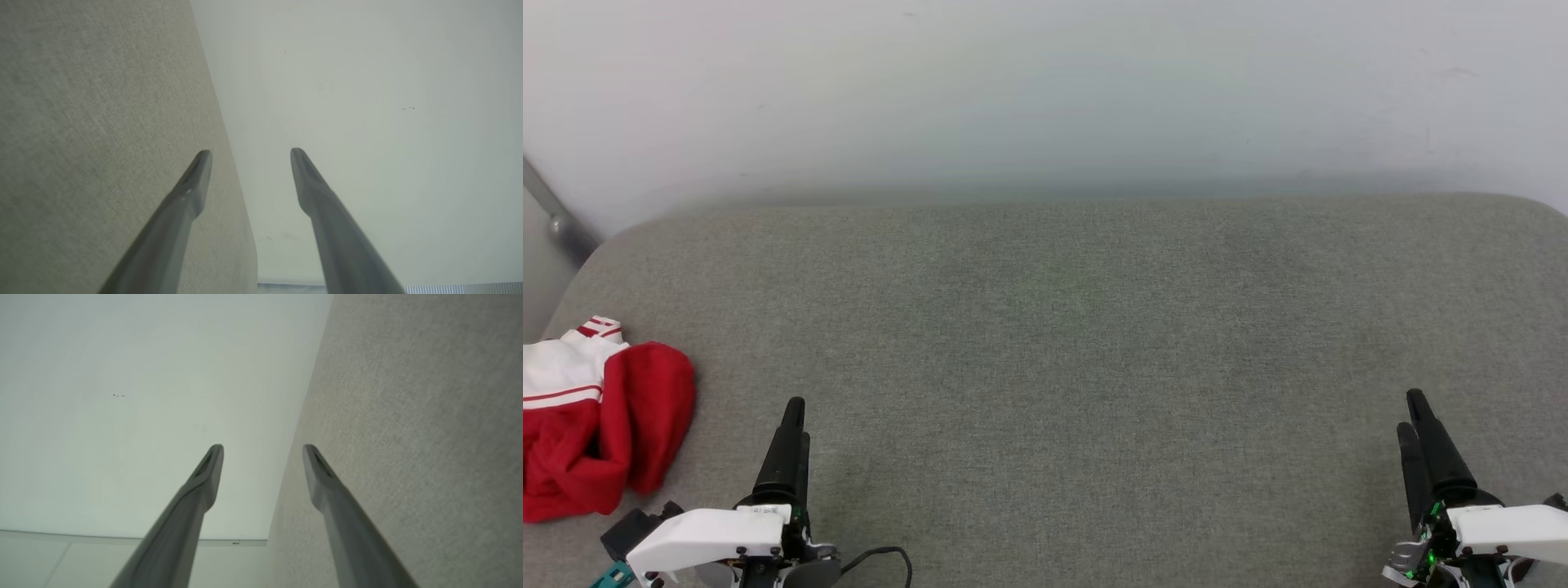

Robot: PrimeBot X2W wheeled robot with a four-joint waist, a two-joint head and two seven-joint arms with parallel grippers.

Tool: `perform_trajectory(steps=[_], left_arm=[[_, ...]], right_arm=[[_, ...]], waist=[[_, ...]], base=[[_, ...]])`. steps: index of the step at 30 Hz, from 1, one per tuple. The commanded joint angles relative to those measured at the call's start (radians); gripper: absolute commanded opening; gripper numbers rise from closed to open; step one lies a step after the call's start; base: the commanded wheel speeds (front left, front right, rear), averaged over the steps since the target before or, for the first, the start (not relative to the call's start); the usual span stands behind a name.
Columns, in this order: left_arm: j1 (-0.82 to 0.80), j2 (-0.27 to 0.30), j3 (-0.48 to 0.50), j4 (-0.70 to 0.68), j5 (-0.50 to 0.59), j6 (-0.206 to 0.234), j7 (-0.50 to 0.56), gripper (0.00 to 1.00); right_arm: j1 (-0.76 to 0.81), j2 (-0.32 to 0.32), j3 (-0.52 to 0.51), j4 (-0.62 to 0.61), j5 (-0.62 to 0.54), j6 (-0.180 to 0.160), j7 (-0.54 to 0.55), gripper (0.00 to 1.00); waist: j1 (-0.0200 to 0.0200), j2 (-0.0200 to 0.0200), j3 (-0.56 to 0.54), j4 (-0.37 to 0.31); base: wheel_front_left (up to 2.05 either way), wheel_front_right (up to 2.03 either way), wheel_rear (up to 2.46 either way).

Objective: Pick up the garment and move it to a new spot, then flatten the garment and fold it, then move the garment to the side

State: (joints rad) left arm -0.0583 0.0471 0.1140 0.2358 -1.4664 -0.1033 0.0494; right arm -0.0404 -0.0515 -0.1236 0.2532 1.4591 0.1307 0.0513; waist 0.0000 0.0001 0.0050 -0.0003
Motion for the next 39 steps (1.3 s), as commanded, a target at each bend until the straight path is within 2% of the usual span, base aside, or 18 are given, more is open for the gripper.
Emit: perform_trajectory(steps=[1, 20, 39], left_arm=[[-0.012, 0.002, 0.002, -0.034, 0.046, 0.011, -0.012, 1.0], [0.017, 0.002, -0.071, -0.106, 0.475, 0.134, -0.089, 1.0], [0.039, 0.015, -0.128, -0.143, 0.767, 0.182, -0.15, 1.0]], right_arm=[[-0.01, 0.0, -0.005, -0.032, -0.049, 0.0, -0.012, 1.0], [0.034, 0.0, 0.027, -0.147, -0.531, 0.0, -0.09, 1.0], [0.078, 0.001, 0.056, -0.192, -0.85, 0.0, -0.152, 1.0]], waist=[[0.0, -0.0001, 0.0, 0.0], [0.0, -0.0001, 0.0, 0.004], [0.0, -0.0001, -0.003, 0.007]], base=[[0.0, 0.0, 0.0], [0.0, 0.0, 0.0], [0.0, 0.0, 0.0]])
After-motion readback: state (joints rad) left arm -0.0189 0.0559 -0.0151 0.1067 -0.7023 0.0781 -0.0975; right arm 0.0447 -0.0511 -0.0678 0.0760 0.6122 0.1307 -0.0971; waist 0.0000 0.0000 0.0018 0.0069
